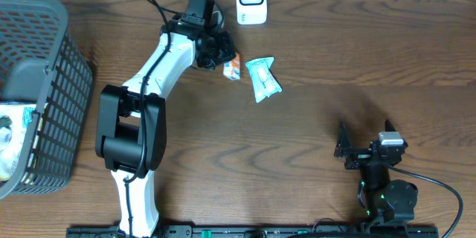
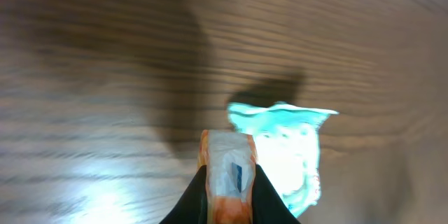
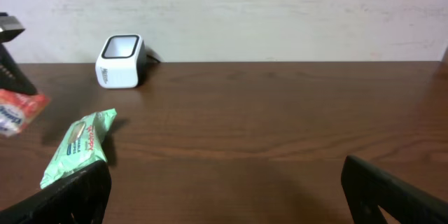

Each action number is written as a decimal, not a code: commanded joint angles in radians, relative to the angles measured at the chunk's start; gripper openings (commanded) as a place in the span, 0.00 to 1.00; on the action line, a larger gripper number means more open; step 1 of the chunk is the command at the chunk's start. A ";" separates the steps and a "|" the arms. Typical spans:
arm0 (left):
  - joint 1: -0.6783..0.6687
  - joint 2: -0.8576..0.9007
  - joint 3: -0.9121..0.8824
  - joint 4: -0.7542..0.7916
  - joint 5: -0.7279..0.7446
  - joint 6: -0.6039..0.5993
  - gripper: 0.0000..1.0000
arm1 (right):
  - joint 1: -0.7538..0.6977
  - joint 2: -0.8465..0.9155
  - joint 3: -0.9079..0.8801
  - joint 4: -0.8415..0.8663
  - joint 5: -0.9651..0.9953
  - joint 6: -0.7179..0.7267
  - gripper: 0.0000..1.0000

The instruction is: Scan the item barcode

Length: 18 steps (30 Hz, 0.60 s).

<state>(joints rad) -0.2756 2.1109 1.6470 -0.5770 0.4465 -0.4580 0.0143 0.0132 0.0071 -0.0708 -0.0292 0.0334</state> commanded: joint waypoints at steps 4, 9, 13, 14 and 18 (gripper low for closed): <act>-0.062 0.002 -0.030 -0.009 -0.097 -0.125 0.08 | -0.006 -0.002 -0.002 -0.004 0.000 0.007 0.99; -0.111 0.026 -0.031 0.002 -0.132 -0.207 0.08 | -0.006 -0.002 -0.002 -0.004 0.000 0.007 0.99; -0.135 0.043 -0.032 0.002 -0.191 -0.235 0.08 | -0.006 -0.002 -0.002 -0.004 0.000 0.007 0.99; -0.137 0.048 -0.033 0.002 -0.202 -0.235 0.08 | -0.006 -0.002 -0.002 -0.004 0.000 0.007 0.99; -0.137 0.058 -0.034 -0.001 -0.209 -0.235 0.08 | -0.006 -0.002 -0.002 -0.004 0.000 0.007 0.99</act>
<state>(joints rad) -0.4179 2.1471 1.6253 -0.5762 0.2817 -0.6704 0.0143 0.0132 0.0071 -0.0708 -0.0296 0.0334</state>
